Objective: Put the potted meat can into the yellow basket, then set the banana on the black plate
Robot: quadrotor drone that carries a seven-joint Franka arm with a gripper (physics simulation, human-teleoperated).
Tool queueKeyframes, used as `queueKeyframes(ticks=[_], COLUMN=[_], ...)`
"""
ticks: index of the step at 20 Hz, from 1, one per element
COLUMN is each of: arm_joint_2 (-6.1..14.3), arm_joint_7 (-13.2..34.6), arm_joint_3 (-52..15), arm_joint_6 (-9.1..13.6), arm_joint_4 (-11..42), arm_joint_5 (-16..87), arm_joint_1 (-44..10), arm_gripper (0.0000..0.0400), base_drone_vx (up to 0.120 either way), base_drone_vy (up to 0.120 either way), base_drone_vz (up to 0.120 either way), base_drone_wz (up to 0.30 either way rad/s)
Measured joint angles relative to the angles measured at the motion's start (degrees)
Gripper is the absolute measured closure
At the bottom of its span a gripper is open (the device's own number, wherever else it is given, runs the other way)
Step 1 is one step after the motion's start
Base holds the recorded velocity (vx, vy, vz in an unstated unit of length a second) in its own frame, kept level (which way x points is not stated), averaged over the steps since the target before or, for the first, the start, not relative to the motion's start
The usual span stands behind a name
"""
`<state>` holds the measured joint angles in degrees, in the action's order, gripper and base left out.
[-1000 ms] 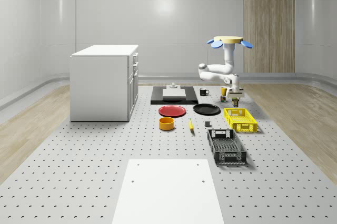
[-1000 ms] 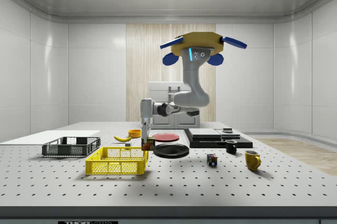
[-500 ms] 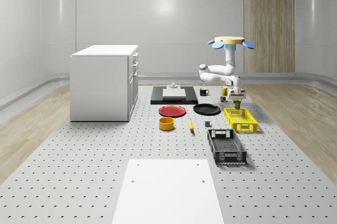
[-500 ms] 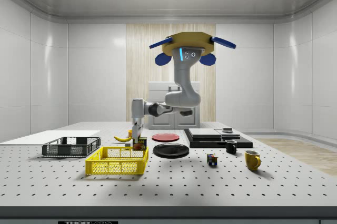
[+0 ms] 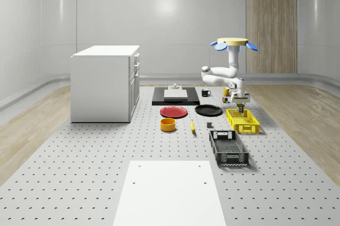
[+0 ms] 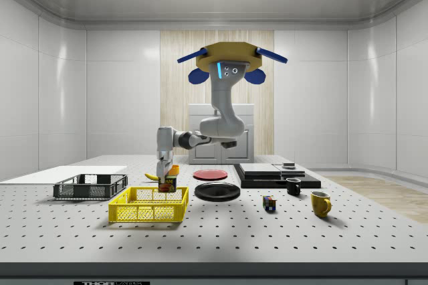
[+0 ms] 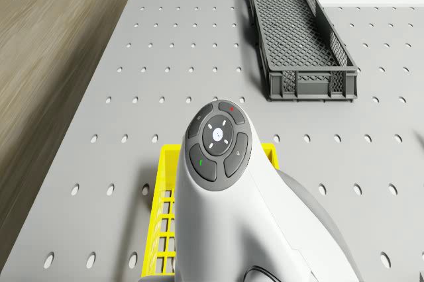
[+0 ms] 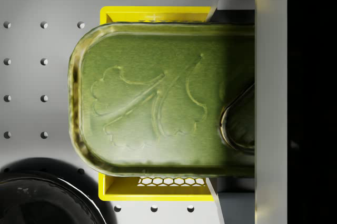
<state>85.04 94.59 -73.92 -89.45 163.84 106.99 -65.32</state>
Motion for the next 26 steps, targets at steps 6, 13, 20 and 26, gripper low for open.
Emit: queueKeyframes(ticks=[6,13,20,26], arm_joint_2=[0.21,0.59,0.63,0.33], arm_joint_7=[0.05,-0.07,-0.21,-0.32], arm_joint_3=[-0.03,3.15,7.34,10.26], arm_joint_6=[-0.19,-1.69,-3.42,-4.48], arm_joint_4=[-0.01,-0.85,-2.22,-3.39], arm_joint_5=[-0.09,2.84,6.79,9.61], arm_joint_1=[-0.06,-0.49,-1.17,-1.68], arm_gripper=[0.0111,0.0112,0.0112,0.0112], base_drone_vx=[0.1,0.0,0.0,0.0], base_drone_vy=[0.0,0.0,0.0,0.0], base_drone_vz=[-0.027,0.0,0.0,0.0], base_drone_wz=[0.0,0.0,0.0,0.0])
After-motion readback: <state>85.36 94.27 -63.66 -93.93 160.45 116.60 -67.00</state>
